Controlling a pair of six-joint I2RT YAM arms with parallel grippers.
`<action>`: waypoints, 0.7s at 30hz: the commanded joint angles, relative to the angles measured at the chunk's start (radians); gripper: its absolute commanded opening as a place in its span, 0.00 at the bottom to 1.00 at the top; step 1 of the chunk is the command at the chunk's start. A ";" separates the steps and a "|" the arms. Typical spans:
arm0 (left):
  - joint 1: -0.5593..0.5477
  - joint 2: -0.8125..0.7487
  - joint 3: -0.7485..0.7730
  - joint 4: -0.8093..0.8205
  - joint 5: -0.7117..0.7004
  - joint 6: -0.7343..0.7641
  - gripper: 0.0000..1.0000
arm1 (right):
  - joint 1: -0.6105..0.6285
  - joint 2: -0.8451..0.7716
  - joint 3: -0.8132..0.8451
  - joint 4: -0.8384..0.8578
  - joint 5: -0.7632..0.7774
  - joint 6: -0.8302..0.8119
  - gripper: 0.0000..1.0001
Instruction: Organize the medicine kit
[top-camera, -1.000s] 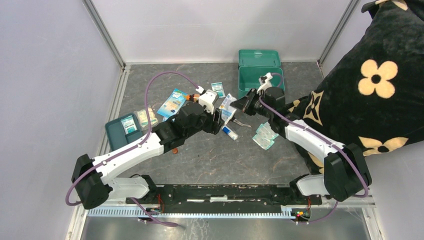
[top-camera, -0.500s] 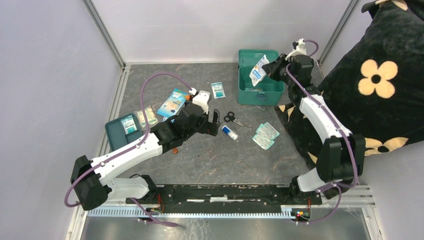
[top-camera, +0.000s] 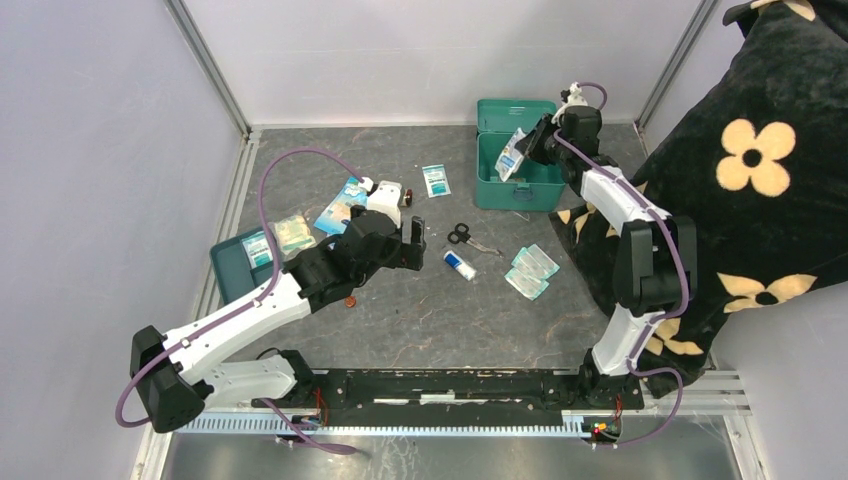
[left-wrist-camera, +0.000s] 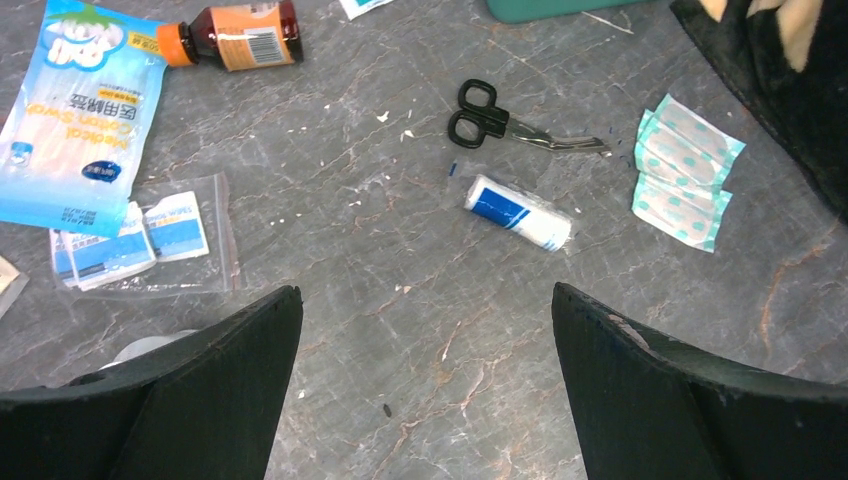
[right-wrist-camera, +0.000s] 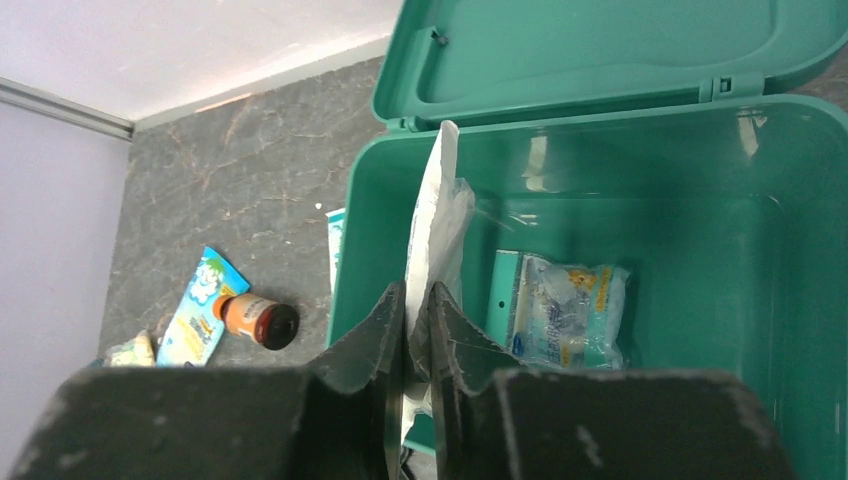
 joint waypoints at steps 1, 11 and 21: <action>0.005 -0.020 -0.004 -0.022 -0.054 -0.046 1.00 | 0.000 0.026 0.059 -0.013 0.035 -0.044 0.29; 0.067 -0.018 0.020 -0.020 0.006 -0.014 1.00 | 0.000 -0.027 0.091 -0.134 0.190 -0.180 0.46; 0.427 0.064 0.064 -0.021 0.273 0.005 1.00 | 0.001 -0.301 -0.123 -0.113 0.208 -0.215 0.48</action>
